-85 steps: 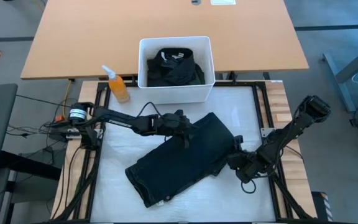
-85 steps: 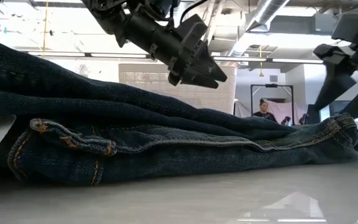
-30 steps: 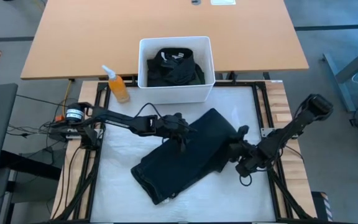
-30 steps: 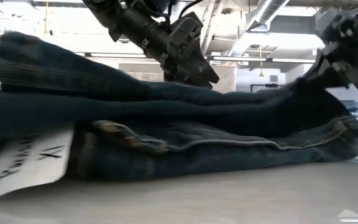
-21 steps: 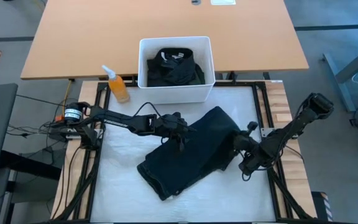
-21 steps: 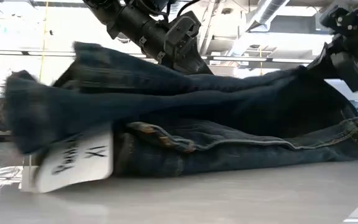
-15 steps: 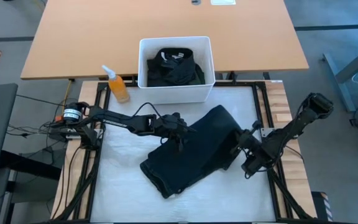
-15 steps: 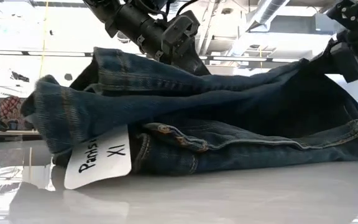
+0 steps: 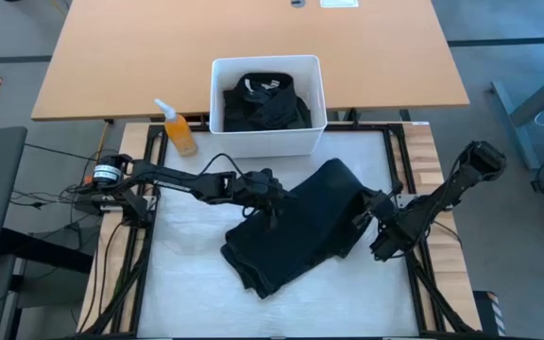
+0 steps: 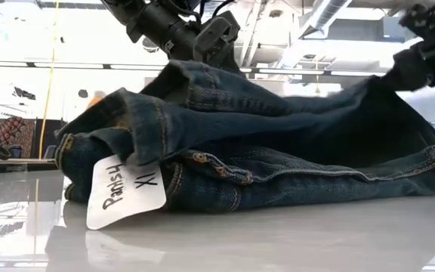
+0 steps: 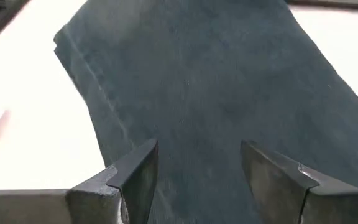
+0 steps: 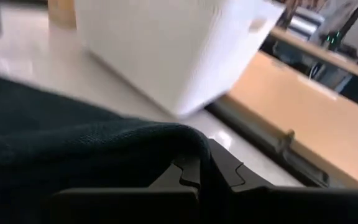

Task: Fold laundry
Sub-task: Fold the dark blue jeans from the white laundry organizer

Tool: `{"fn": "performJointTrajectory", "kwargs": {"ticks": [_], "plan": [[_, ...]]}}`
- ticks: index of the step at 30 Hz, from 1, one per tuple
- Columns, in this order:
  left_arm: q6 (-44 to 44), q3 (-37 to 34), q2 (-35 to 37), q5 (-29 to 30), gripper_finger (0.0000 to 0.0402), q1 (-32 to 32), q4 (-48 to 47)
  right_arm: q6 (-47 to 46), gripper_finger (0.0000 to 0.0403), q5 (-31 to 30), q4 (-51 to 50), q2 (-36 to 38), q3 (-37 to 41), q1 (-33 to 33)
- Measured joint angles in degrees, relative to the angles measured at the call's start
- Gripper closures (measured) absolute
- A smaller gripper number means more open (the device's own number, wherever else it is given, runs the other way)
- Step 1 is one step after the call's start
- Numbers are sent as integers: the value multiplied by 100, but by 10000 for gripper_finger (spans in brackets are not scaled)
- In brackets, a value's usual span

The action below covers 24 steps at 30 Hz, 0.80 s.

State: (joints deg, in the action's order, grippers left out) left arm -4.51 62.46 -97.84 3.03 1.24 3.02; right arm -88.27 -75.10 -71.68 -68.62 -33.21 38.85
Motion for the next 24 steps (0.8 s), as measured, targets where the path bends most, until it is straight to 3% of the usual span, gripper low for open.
{"fn": "performJointTrajectory", "kwargs": {"ticks": [5, 12, 16, 24], "plan": [[-137, -10, -69, -259, 184, -219, -385, 2, 380, 1042, -496, 0, 0, 62], [-366, -356, -285, -281, 184, -745, 245, 578, 380, 2182, -350, -2, 0, 89], [-508, -433, -530, -278, 184, -944, 338, 1279, 379, 2668, 41, -3, 0, 122], [-909, -413, -1119, -283, 184, -981, -53, 1532, 343, 3285, 196, 3, -2, 124]]}}
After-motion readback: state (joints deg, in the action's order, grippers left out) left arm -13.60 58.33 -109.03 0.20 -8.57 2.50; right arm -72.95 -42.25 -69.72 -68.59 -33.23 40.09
